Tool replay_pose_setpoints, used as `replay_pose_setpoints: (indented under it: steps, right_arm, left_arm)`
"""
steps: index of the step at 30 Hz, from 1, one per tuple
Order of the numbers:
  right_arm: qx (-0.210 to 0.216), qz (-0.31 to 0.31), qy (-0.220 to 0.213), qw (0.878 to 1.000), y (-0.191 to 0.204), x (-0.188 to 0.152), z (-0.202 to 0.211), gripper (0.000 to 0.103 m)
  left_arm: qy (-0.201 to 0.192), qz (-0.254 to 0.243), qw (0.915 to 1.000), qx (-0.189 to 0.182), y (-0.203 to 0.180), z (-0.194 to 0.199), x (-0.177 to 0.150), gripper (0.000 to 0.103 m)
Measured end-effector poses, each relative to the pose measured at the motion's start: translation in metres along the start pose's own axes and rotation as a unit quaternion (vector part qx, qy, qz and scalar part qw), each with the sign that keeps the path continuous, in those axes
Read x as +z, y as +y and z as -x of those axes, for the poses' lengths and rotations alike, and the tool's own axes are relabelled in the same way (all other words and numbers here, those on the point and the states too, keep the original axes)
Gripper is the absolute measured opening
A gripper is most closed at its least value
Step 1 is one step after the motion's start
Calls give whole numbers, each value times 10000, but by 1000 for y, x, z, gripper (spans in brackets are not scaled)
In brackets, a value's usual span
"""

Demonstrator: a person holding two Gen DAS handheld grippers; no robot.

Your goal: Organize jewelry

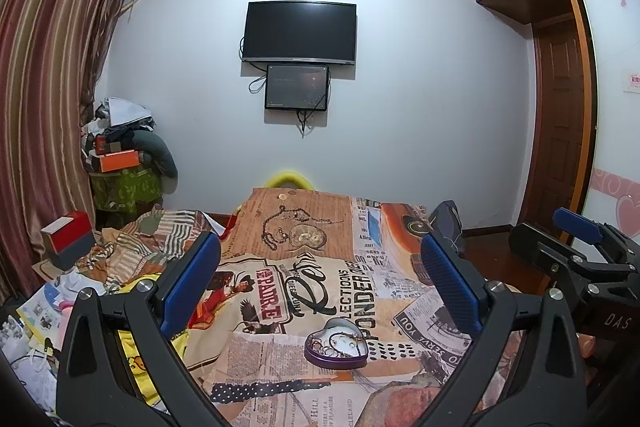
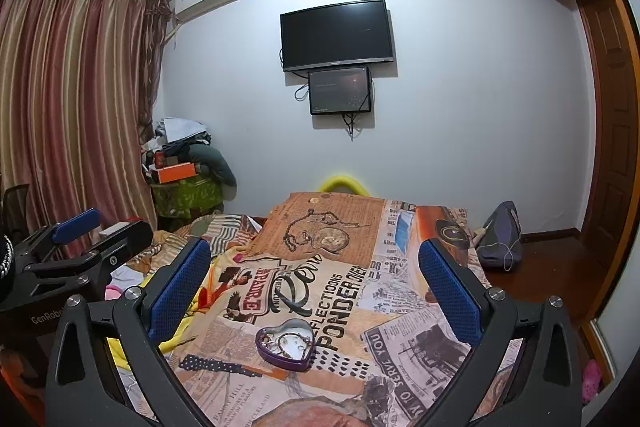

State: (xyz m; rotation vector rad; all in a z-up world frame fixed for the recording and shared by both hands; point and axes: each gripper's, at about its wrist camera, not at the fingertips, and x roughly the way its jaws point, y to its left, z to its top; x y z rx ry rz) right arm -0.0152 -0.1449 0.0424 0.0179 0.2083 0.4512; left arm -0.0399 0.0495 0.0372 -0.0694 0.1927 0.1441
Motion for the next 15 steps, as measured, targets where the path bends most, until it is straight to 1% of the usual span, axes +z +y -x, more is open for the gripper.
replay_pose_setpoints:
  steps: [15]
  right_arm:
    - [-9, -41, 70, 10000, -3, -2, -4, 103]
  left_arm:
    - [68, 38, 9999, -72, 2, -3, -3, 101]
